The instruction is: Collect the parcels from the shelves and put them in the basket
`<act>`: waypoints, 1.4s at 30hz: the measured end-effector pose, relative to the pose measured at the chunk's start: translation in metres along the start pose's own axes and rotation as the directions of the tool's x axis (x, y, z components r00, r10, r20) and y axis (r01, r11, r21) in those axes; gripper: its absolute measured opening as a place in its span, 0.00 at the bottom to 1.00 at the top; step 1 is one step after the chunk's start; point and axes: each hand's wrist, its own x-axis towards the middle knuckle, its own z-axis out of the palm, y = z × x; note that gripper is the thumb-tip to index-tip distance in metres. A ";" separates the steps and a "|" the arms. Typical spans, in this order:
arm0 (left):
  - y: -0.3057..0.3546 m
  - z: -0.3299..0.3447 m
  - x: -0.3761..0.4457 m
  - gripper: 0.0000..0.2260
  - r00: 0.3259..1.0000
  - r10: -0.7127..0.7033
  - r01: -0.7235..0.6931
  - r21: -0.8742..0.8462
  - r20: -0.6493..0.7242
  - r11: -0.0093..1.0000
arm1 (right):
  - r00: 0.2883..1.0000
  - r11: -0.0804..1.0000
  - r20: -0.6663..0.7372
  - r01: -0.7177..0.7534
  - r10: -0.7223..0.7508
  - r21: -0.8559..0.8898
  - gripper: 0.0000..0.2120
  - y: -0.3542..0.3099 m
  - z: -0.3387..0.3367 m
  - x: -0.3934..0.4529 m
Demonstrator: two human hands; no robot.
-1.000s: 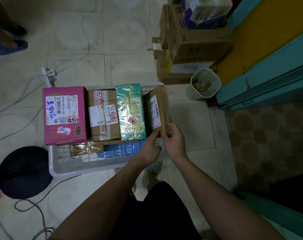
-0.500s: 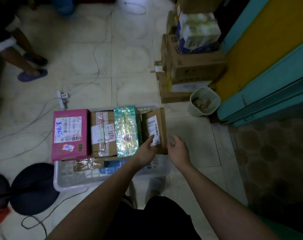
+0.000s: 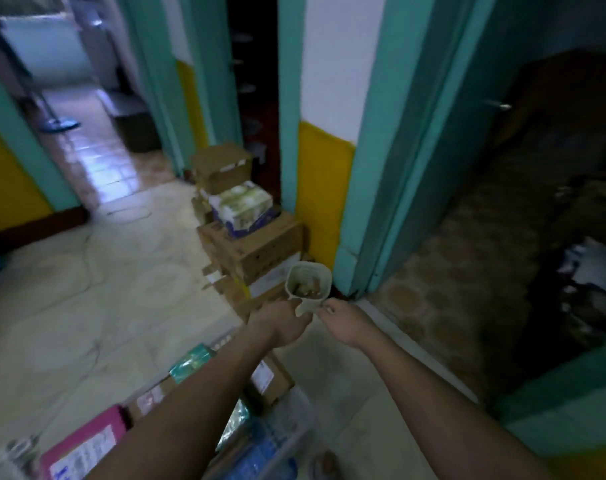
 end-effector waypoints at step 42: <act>0.746 0.492 -0.770 0.31 -0.178 0.790 -0.953 0.096 0.587 -0.286 | -0.246 0.192 -0.407 -0.599 0.880 0.777 0.31 0.491 0.024 -1.095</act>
